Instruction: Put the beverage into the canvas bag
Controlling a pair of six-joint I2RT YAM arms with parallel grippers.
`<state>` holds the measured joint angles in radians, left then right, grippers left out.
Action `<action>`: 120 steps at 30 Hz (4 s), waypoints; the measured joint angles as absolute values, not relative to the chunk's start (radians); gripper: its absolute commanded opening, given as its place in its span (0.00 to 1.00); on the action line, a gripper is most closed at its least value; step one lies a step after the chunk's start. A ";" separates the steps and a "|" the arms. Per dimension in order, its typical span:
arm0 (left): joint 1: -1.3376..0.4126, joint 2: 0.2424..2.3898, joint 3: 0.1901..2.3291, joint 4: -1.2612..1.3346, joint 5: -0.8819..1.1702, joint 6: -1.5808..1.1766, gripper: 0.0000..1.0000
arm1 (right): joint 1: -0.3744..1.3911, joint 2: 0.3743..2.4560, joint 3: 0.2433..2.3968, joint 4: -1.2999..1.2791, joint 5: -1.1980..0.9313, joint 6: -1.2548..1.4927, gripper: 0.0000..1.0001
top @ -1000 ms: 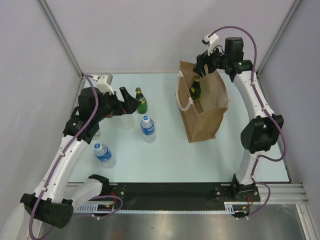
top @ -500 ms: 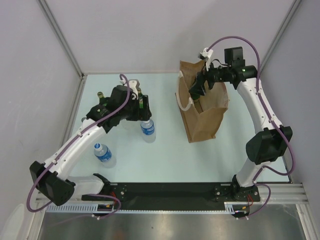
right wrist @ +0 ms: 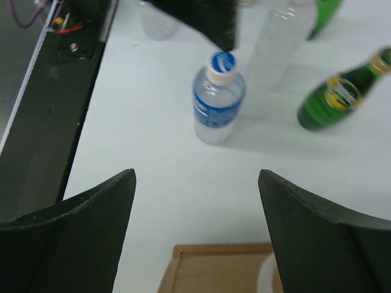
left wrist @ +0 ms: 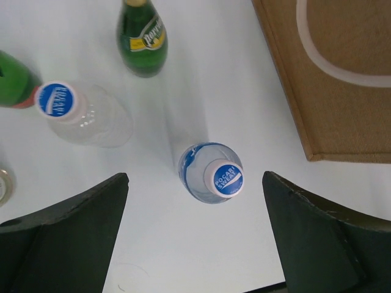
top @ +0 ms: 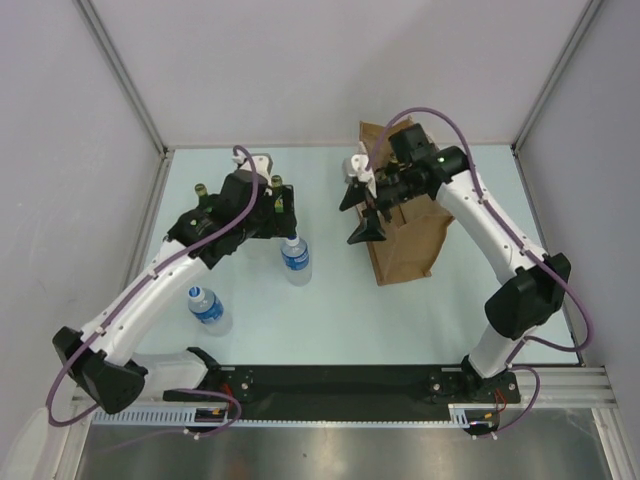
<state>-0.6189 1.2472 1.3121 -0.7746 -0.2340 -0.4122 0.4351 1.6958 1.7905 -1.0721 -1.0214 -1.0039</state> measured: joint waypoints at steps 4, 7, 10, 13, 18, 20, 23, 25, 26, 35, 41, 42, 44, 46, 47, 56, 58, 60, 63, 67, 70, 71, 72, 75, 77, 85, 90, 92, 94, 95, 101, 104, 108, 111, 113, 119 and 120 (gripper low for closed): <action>-0.619 1.195 1.330 -0.779 -0.299 -0.437 1.00 | 0.533 1.711 1.780 -1.081 -1.029 -1.100 0.90; -0.612 1.161 1.334 -0.783 -0.343 -0.472 1.00 | 0.582 1.750 1.783 -1.049 -1.023 -1.111 0.90; -0.604 1.123 1.330 -0.789 -0.375 -0.503 1.00 | 0.612 1.804 1.785 -0.997 -1.006 -1.097 0.89; -0.586 1.063 1.306 -0.789 -0.403 -0.526 1.00 | 0.638 1.854 1.791 -0.939 -0.984 -1.061 0.89; -0.557 0.971 1.261 -0.797 -0.435 -0.550 1.00 | 0.664 1.913 1.811 -0.842 -0.963 -0.970 0.87; -0.553 0.951 1.251 -0.797 -0.443 -0.552 1.00 | 0.673 1.938 1.832 -0.810 -0.961 -0.934 0.86; -0.550 0.935 1.238 -0.796 -0.447 -0.553 1.00 | 0.685 1.970 1.861 -0.772 -0.957 -0.893 0.85; -0.546 0.929 1.229 -0.796 -0.451 -0.553 1.00 | 0.694 1.983 1.867 -0.756 -0.955 -0.875 0.84; -0.545 0.927 1.225 -0.796 -0.453 -0.553 1.00 | 0.698 1.987 1.868 -0.751 -0.954 -0.868 0.84; -0.532 0.891 1.189 -0.796 -0.463 -0.558 1.00 | 0.728 2.027 1.876 -0.727 -0.932 -0.838 0.74; -0.526 0.872 1.176 -0.796 -0.465 -0.560 1.00 | 0.736 2.048 1.880 -0.734 -0.909 -0.838 0.43; -0.525 0.871 1.174 -0.796 -0.465 -0.560 1.00 | 0.739 2.048 1.881 -0.735 -0.909 -0.839 0.35; -0.524 0.871 1.173 -0.796 -0.465 -0.560 1.00 | 0.743 2.048 1.892 -0.732 -0.916 -0.841 0.11; -0.523 0.871 1.173 -0.796 -0.465 -0.560 1.00 | 0.745 2.048 1.908 -0.722 -0.901 -0.848 0.02; -0.522 0.870 1.172 -0.795 -0.464 -0.560 1.00 | 0.746 2.048 1.908 -0.722 -0.898 -0.850 0.00; -0.518 0.870 1.166 -0.776 -0.459 -0.558 1.00 | 0.742 2.021 1.908 -0.725 -0.847 -0.767 0.00; -0.518 0.870 1.159 -0.768 -0.457 -0.558 1.00 | 0.737 1.993 1.908 -0.720 -0.830 -0.719 0.00; -0.517 0.870 1.155 -0.764 -0.450 -0.558 1.00 | 0.723 1.955 1.908 -0.711 -0.821 -0.674 0.00; -0.515 0.871 1.148 -0.752 -0.437 -0.557 1.00 | 0.692 1.897 1.927 -0.698 -0.820 -0.606 0.00; -0.513 0.885 1.145 -0.730 -0.419 -0.556 1.00 | 0.620 1.807 1.969 -0.647 -0.820 -0.504 0.00; -0.510 0.902 1.145 -0.712 -0.403 -0.549 1.00 | 0.558 1.760 2.012 -0.604 -0.818 -0.425 0.00; -0.508 0.910 1.145 -0.706 -0.394 -0.549 1.00 | 0.533 1.754 2.044 -0.591 -0.817 -0.391 0.00; -0.507 0.919 1.145 -0.699 -0.387 -0.548 1.00 | 0.503 1.752 2.081 -0.569 -0.818 -0.357 0.00; -0.505 0.944 1.145 -0.686 -0.374 -0.542 1.00 | 0.431 1.754 2.181 -0.532 -0.815 -0.276 0.00; -0.503 0.963 1.145 -0.675 -0.361 -0.540 1.00 | 0.377 1.754 2.239 -0.505 -0.813 -0.232 0.00; -0.500 0.997 1.149 -0.659 -0.332 -0.530 1.00 | 0.253 1.740 2.249 -0.474 -0.785 -0.212 0.00; -0.492 1.010 1.150 -0.653 -0.319 -0.530 1.00 | 0.200 1.731 2.124 -0.500 -0.750 -0.239 0.00; -0.488 1.018 1.150 -0.652 -0.308 -0.530 1.00 | 0.184 1.731 2.075 -0.505 -0.735 -0.252 0.00; -0.486 1.024 1.150 -0.652 -0.304 -0.530 1.00 | 0.169 1.731 2.016 -0.503 -0.722 -0.265 0.00; -0.485 1.027 1.150 -0.651 -0.302 -0.530 1.00 | 0.161 1.731 1.988 -0.500 -0.718 -0.268 0.00; -0.480 1.028 1.150 -0.651 -0.299 -0.530 1.00 | 0.161 1.716 1.757 -0.403 -0.708 -0.280 0.00; -0.478 1.026 1.150 -0.651 -0.290 -0.531 1.00 | 0.179 1.719 1.655 -0.346 -0.701 -0.284 0.00; -0.474 1.015 1.138 -0.649 -0.284 -0.533 1.00 | 0.202 1.743 1.609 -0.253 -0.700 -0.280 0.00; -0.471 1.001 1.126 -0.647 -0.284 -0.535 1.00 | 0.216 1.770 1.602 -0.155 -0.699 -0.271 0.00; -0.468 0.995 1.123 -0.648 -0.284 -0.541 1.00 | 0.223 1.791 1.600 -0.090 -0.698 -0.261 0.00; -0.464 0.989 1.119 -0.648 -0.284 -0.550 1.00 | 0.240 1.878 1.584 0.109 -0.686 -0.212 0.00; -0.463 0.989 1.118 -0.648 -0.284 -0.551 1.00 | 0.241 1.888 1.579 0.127 -0.682 -0.207 0.00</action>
